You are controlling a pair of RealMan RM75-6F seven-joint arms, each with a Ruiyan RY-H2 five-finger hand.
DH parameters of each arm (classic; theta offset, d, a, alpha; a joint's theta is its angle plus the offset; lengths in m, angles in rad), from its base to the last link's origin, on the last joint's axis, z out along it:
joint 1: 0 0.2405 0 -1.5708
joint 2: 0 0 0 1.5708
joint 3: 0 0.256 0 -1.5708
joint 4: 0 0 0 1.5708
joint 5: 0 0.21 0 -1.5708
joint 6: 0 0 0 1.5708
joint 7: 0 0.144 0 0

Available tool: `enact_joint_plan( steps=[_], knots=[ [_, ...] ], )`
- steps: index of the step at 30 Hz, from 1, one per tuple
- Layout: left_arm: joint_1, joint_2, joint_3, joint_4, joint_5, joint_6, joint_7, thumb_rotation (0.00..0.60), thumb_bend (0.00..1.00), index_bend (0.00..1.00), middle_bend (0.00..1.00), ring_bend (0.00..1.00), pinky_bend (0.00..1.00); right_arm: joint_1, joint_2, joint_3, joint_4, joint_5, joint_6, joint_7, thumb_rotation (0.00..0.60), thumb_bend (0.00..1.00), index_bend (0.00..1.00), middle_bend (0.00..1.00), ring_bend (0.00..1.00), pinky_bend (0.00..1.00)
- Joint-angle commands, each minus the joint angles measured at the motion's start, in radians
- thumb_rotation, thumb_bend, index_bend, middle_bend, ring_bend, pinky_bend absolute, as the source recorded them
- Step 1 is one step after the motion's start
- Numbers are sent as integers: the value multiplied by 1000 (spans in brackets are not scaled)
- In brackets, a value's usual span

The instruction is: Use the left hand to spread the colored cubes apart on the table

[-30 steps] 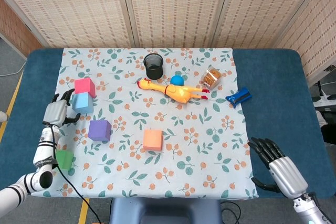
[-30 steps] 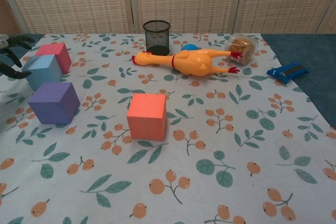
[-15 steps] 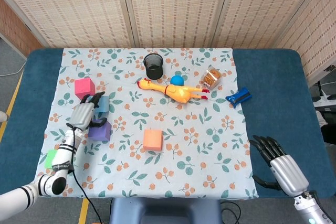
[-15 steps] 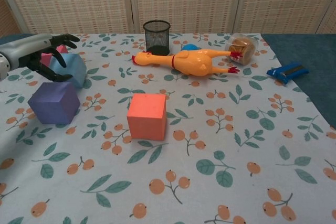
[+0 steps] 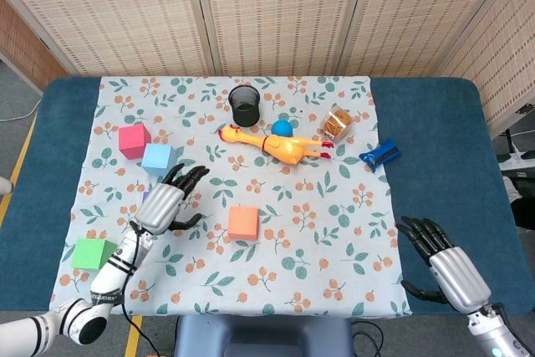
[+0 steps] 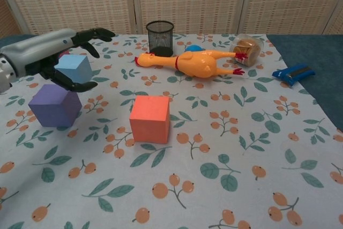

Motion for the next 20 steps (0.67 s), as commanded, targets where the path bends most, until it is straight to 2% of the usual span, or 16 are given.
enact_joint_plan(
  steps=[1, 3, 6, 8, 9, 12, 20],
  knots=[
    [46, 68, 24, -40, 53, 70, -45, 586, 370, 0, 0, 9, 0, -4, 1, 2, 1, -2, 12, -6, 600, 142, 0, 0, 0, 0],
    [100, 124, 76, -66, 132, 153, -69, 584, 390, 0, 0, 0, 0, -10, -4, 8, 3, 2, 21, -24, 600, 142, 0, 0, 0, 0],
    [214, 202, 195, -95, 232, 277, -73, 599, 392, 0, 0, 0, 0, -18, -15, 16, 6, 12, 27, -63, 600, 142, 0, 0, 0, 0],
    [303, 220, 269, -71, 303, 387, -69, 600, 387, 0, 0, 0, 0, -21, -21, 18, 3, 19, 25, -85, 600, 142, 0, 0, 0, 0],
    [341, 212, 286, -42, 321, 439, -70, 600, 386, 0, 0, 0, 0, -23, -23, 18, 1, 21, 24, -94, 600, 142, 0, 0, 0, 0],
    [433, 174, 299, 38, 303, 535, -74, 600, 381, 0, 0, 0, 0, -29, -29, 19, -4, 27, 23, -126, 600, 142, 0, 0, 0, 0],
    [446, 193, 262, 61, 284, 532, -78, 600, 379, 0, 0, 0, 0, -41, -44, 25, -11, 32, 31, -177, 600, 142, 0, 0, 0, 0]
  ],
)
